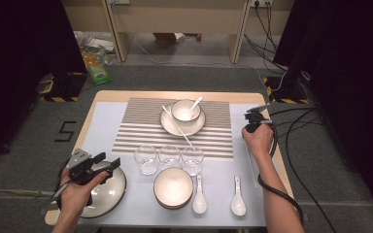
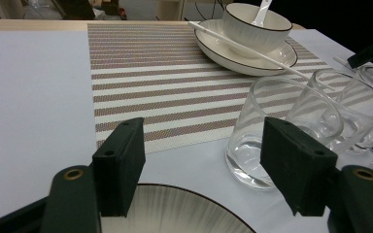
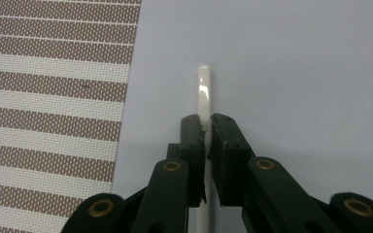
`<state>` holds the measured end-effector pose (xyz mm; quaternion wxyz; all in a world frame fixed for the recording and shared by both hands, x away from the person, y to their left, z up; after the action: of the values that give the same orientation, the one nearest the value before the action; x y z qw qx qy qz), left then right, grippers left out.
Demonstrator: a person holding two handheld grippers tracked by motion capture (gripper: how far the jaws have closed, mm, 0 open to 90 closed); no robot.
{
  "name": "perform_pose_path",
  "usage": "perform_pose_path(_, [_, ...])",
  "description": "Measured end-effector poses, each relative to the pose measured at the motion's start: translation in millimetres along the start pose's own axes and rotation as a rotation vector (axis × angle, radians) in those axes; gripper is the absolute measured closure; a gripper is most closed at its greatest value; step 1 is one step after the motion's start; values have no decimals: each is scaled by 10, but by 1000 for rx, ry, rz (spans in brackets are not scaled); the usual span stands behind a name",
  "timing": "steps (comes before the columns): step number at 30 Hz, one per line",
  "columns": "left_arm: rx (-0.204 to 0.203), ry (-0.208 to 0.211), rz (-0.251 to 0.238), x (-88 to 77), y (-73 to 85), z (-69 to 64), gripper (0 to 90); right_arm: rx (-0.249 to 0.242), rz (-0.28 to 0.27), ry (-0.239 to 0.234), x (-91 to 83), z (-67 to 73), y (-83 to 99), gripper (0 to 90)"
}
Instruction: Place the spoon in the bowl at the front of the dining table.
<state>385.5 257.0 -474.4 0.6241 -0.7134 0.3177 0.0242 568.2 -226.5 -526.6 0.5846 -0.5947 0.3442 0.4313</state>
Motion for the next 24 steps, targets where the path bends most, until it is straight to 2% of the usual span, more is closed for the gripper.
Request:
perform_pose_path(10, [5,0,3,4,3,-9,323,16,-1,-19,-53,23,18,766])
perform_pose_path(11, [6,-2,3,6,3,-8,323,6,-4,-18,-61,16,22,756])
perform_pose_path(15, [11,-3,3,6,4,-7,322,28,16,-35,-115,44,78,715])
perform_pose_path(24, [18,-4,-1,2,0,-5,321,26,91,-44,-278,57,283,662])
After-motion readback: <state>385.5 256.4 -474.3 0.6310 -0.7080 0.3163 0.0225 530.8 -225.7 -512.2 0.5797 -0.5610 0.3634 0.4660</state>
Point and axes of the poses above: each handheld gripper's, and its own axes: x roughly forward along the jaws, y roughly out of its underside, z roughly to its left, the point moved 8 cm from there along x, roughly forward along the jaws, and after that the axes turned 2 degrees about -x, right-handed, at the moved point
